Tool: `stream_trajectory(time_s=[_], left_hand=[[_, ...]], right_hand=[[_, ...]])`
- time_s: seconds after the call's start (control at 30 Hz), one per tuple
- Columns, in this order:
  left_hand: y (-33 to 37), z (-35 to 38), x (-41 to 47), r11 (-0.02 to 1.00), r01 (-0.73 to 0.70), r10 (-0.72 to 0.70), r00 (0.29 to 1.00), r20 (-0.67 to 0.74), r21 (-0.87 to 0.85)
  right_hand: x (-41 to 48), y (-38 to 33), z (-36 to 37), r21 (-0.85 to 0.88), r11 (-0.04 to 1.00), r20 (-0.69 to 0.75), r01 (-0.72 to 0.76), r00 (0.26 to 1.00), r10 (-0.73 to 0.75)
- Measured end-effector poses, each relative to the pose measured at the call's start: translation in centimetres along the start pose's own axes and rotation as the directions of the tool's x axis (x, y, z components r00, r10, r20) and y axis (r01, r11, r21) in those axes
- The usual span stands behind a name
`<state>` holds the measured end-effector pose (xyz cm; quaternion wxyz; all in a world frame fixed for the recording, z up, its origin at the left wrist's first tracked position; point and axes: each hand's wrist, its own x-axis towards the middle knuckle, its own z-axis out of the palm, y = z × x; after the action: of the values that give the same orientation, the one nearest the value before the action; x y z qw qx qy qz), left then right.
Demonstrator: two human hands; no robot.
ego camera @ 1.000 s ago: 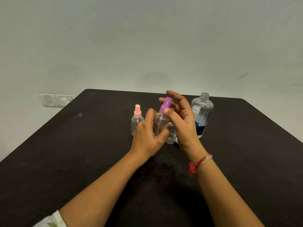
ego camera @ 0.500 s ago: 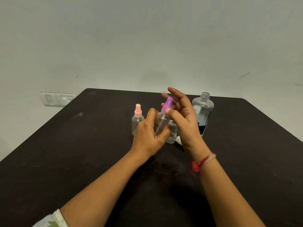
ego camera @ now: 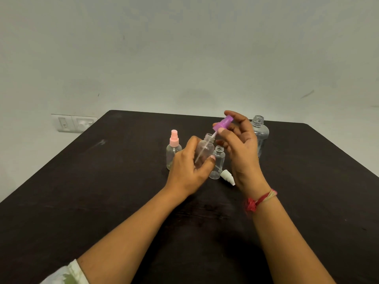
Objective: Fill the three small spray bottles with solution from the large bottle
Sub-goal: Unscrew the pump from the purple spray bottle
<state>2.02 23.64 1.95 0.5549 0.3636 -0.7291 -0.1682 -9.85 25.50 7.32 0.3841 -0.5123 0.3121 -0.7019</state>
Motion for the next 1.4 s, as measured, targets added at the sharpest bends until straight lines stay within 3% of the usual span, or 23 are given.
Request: stream_trajectory(time_s=[0.17,0.33,0.47,0.63,0.8,0.9,1.1,1.4], left_hand=[[-0.1,0.0,0.0,1.0,0.007,-0.007,1.0,-0.01,0.011],[-0.2,-0.1,0.1,1.0,0.006,-0.006,1.0,-0.01,0.015],[-0.4,0.0,0.1,0.999,0.011,-0.01,1.0,-0.019,0.05],[-0.5,-0.1,0.3,1.0,0.021,-0.021,0.999,-0.027,-0.001],[-0.5,-0.3,0.2,0.998,0.009,-0.008,1.0,-0.024,0.06],[-0.4,-0.4,0.3,0.997,0.012,-0.01,0.999,-0.037,0.07],[-0.6,-1.7,1.5,0.998,0.034,-0.032,0.999,-0.029,0.057],[-0.2,-3.9,2.0,0.948,0.249,-0.287,0.939,0.191,0.199]], right_hand=[[0.5,-0.5,-0.7,0.039,0.999,-0.173,0.031,0.985,-0.024],[0.4,-0.6,-0.7,-0.016,0.993,-0.249,0.113,0.962,-0.113],[0.2,-0.4,-0.7,-0.143,0.976,-0.264,0.161,0.945,-0.195],[0.2,-0.2,-0.7,-0.256,0.957,-0.177,0.136,0.967,-0.185],[0.1,-0.9,-0.9,-0.305,0.915,-0.31,0.264,0.881,-0.358],[0.4,-1.0,-1.3,-0.331,0.915,-0.379,0.233,0.855,-0.355],[0.5,-0.3,-1.7,-0.536,0.827,-0.199,0.169,0.927,-0.319],[0.5,0.3,-2.0,-0.688,0.71,-0.076,0.15,0.958,-0.275]])
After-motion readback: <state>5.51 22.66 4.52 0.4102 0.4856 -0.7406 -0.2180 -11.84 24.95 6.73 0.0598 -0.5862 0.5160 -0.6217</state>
